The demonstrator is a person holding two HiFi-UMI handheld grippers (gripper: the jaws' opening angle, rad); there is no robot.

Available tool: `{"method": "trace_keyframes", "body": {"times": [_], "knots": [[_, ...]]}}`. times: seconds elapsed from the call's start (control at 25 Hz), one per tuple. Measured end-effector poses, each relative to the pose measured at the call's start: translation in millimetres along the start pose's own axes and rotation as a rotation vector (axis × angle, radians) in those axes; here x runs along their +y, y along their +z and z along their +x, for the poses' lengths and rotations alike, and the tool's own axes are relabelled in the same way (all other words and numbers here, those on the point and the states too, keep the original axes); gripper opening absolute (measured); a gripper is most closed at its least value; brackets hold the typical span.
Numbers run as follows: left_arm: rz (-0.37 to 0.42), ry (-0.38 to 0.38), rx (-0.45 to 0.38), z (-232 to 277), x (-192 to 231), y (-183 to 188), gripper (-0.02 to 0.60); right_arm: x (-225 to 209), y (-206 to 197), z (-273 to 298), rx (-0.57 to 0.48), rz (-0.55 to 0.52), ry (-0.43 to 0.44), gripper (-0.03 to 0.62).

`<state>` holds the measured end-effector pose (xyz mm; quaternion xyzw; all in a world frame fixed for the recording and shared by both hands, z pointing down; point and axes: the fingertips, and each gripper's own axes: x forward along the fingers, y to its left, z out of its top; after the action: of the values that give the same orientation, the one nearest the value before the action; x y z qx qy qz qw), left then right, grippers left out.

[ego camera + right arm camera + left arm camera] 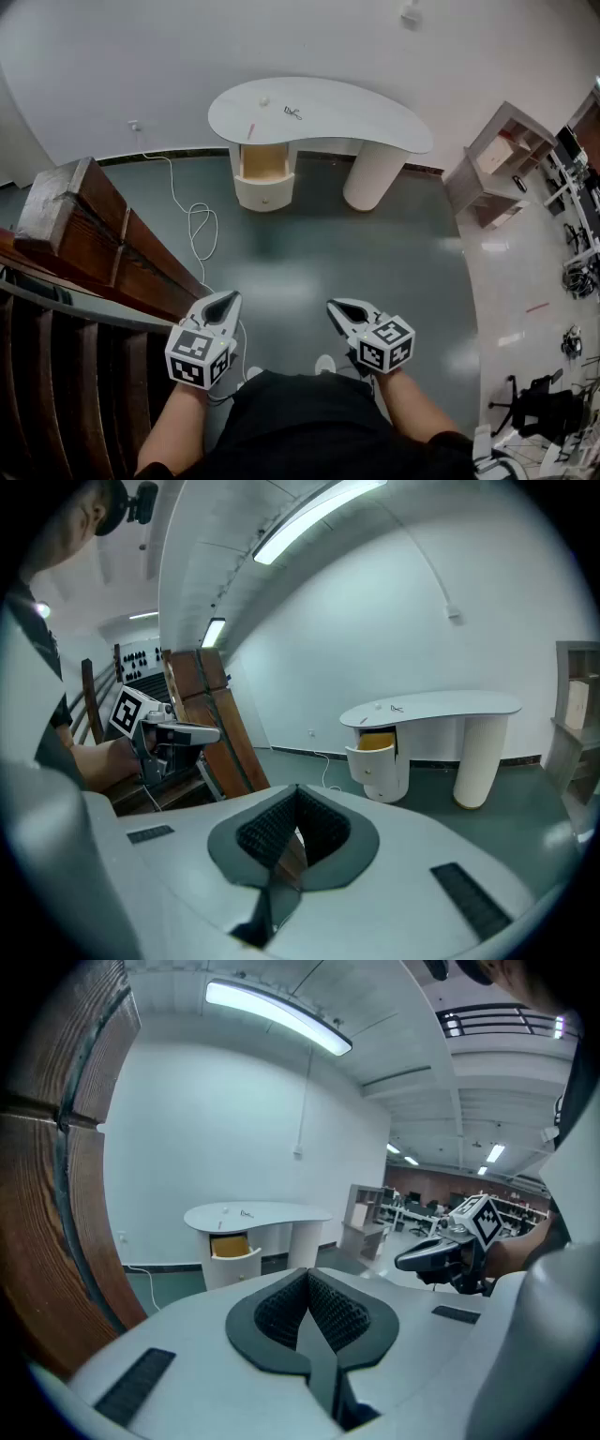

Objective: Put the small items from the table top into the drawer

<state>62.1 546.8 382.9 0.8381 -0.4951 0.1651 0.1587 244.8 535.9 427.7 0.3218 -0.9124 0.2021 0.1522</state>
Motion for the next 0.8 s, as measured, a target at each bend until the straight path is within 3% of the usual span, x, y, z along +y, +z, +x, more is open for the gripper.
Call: {"method": "trace_keyframes", "body": {"times": [0.28, 0.44, 0.8], "knots": [[0.0, 0.002, -0.002, 0.3, 4.9, -0.1, 0.017, 3.7, 2.0, 6.0, -0.002, 0.002, 0.005, 0.0], [0.057, 0.008, 0.008, 0.4, 2.7, 1.2, 0.016, 6.2, 2.9, 5.7, -0.008, -0.005, 0.002, 0.0], [0.002, -0.037, 0.013, -3.6, 12.0, -11.9, 0.015, 23.5, 11.5, 17.7, -0.034, -0.053, -0.023, 0.0]]}}
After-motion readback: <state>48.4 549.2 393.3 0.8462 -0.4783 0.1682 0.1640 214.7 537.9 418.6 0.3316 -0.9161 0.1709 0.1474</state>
